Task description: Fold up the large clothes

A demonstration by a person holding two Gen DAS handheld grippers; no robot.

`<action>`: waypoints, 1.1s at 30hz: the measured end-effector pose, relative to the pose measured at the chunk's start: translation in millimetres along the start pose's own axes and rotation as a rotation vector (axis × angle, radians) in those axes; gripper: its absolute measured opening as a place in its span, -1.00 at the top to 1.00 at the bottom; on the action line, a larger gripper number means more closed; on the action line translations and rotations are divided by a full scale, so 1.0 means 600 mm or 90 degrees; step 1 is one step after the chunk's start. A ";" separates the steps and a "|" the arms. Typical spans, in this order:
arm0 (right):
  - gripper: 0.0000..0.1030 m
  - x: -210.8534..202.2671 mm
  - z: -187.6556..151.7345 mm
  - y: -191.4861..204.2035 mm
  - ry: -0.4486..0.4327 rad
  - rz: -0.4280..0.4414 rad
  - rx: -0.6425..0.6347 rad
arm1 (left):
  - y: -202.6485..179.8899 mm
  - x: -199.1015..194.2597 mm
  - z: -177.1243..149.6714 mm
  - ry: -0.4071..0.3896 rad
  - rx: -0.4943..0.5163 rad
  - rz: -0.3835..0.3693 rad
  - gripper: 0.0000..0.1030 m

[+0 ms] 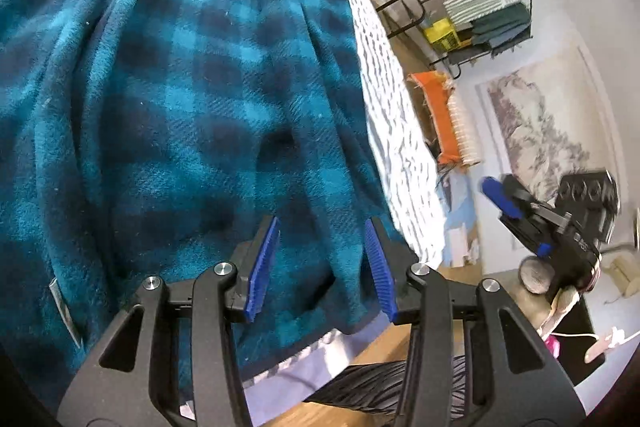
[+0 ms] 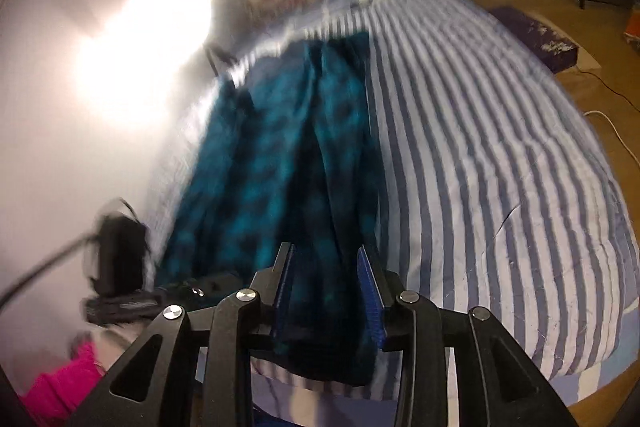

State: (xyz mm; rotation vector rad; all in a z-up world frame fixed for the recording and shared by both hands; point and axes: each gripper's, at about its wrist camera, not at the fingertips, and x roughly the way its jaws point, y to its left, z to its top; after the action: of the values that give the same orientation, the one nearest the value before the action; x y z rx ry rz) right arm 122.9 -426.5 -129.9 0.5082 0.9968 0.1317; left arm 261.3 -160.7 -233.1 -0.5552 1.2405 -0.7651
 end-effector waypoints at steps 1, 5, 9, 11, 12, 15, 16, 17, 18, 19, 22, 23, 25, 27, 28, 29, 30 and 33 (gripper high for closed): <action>0.34 -0.020 -0.001 0.001 -0.025 0.013 0.001 | -0.001 -0.002 0.002 0.000 -0.001 -0.005 0.14; 0.33 -0.061 -0.016 0.003 -0.058 0.000 -0.009 | -0.006 0.006 0.004 0.010 -0.014 -0.021 0.14; 0.33 -0.004 -0.054 -0.006 0.036 0.002 0.006 | -0.011 0.039 -0.001 0.038 -0.001 0.000 0.11; 0.33 0.033 -0.071 -0.007 0.078 -0.007 0.010 | -0.007 0.052 -0.006 0.049 0.005 0.013 0.28; 0.33 0.052 -0.081 -0.010 0.102 -0.003 0.019 | -0.003 0.052 -0.010 0.052 0.009 0.023 0.79; 0.29 0.094 -0.099 -0.018 0.147 0.005 0.038 | 0.011 0.047 -0.021 0.053 0.019 0.064 0.97; 0.26 0.103 -0.101 -0.020 0.155 0.009 0.042 | 0.018 0.043 -0.025 0.049 0.023 0.083 0.98; 0.23 0.108 -0.100 -0.023 0.159 0.014 0.047 | 0.029 0.040 -0.028 0.045 0.016 0.095 0.98; 0.13 0.112 -0.098 -0.023 0.160 0.021 0.050 | 0.036 0.039 -0.029 0.045 0.006 0.083 0.98; 0.07 0.115 -0.096 -0.023 0.159 0.025 0.052 | 0.040 0.038 -0.029 0.045 0.001 0.073 0.99; -0.03 0.122 -0.087 -0.018 0.157 0.038 0.056 | 0.035 0.034 -0.031 0.031 0.007 0.060 0.99; -0.03 0.124 -0.084 -0.018 0.157 0.044 0.062 | 0.036 0.027 -0.033 0.024 0.002 0.049 0.98; 0.00 0.123 -0.078 -0.024 0.151 0.060 0.088 | 0.037 0.012 -0.030 0.006 -0.020 0.033 0.91; 0.26 0.119 -0.078 -0.016 0.149 0.063 0.071 | 0.046 0.007 -0.023 0.009 -0.056 0.007 0.44; 0.36 0.116 -0.082 -0.001 0.155 0.048 0.038 | 0.050 0.007 -0.021 0.007 -0.064 0.003 0.20; 0.40 0.120 -0.090 0.015 0.163 0.035 0.008 | 0.054 0.008 -0.019 0.005 -0.072 0.002 0.20; 0.56 0.123 -0.098 0.031 0.170 0.030 -0.019 | 0.057 0.014 -0.018 0.009 -0.081 0.000 0.20; 0.83 0.138 -0.131 0.083 0.211 0.041 -0.116 | 0.054 0.021 -0.017 0.015 -0.071 -0.001 0.20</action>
State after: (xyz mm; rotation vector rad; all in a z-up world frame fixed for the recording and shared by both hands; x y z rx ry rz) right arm 108.8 -328.1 -204.6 0.3567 1.2788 0.3698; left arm 259.9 -149.5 -267.6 -0.6395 1.3110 -0.7092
